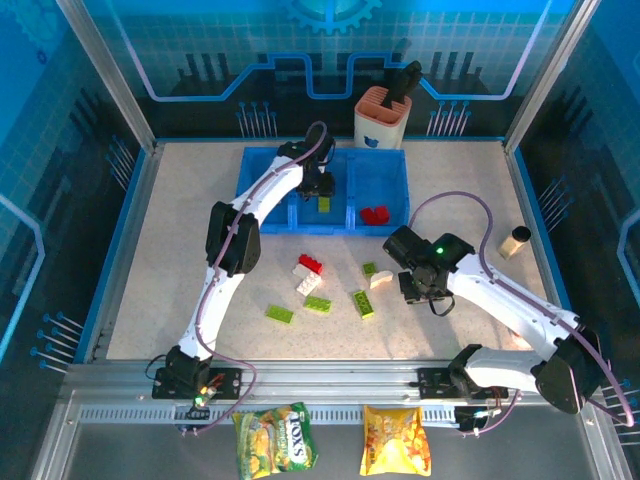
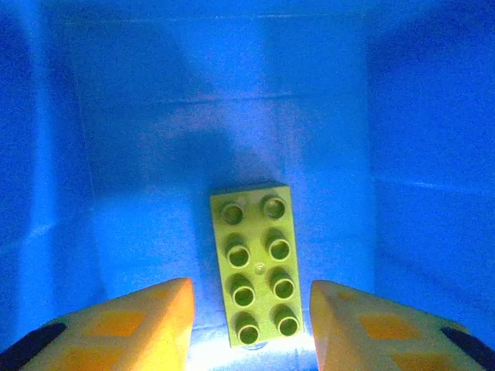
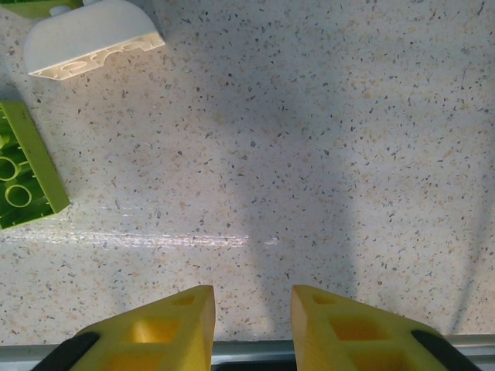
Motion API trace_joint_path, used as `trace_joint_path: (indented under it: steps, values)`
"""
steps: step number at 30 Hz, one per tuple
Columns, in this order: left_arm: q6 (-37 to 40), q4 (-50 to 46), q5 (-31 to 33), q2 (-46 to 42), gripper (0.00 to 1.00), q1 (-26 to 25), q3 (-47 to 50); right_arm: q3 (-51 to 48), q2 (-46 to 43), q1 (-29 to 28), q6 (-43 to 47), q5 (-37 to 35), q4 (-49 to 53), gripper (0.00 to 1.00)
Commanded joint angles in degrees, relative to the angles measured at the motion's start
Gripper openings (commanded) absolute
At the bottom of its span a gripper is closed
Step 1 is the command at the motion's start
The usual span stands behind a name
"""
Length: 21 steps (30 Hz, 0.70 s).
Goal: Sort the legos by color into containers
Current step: Place the lego in the container.
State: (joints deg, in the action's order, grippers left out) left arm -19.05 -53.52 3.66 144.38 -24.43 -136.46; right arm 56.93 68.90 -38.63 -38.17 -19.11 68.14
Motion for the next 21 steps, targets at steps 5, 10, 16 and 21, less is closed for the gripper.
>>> trace_joint_path:
  steps: [5,10,16,21]
  values:
    - [1.29,-0.49,-3.22,-5.27,0.45,-0.25,2.28,-0.33,-0.63,-1.05,-0.91,-0.33,0.29,0.33]
    - [1.82,-0.40,-3.36,-10.41,0.45,-0.25,6.18,0.32,1.10,-1.34,0.00,0.04,-1.31,0.33]
    - [1.73,3.15,-3.41,-19.03,0.45,0.19,15.45,2.45,5.01,-2.06,1.99,0.73,-3.49,0.34]
    - [1.47,5.18,-3.43,-26.48,0.45,1.52,23.52,5.44,9.29,-2.98,3.79,0.89,-4.74,0.34]
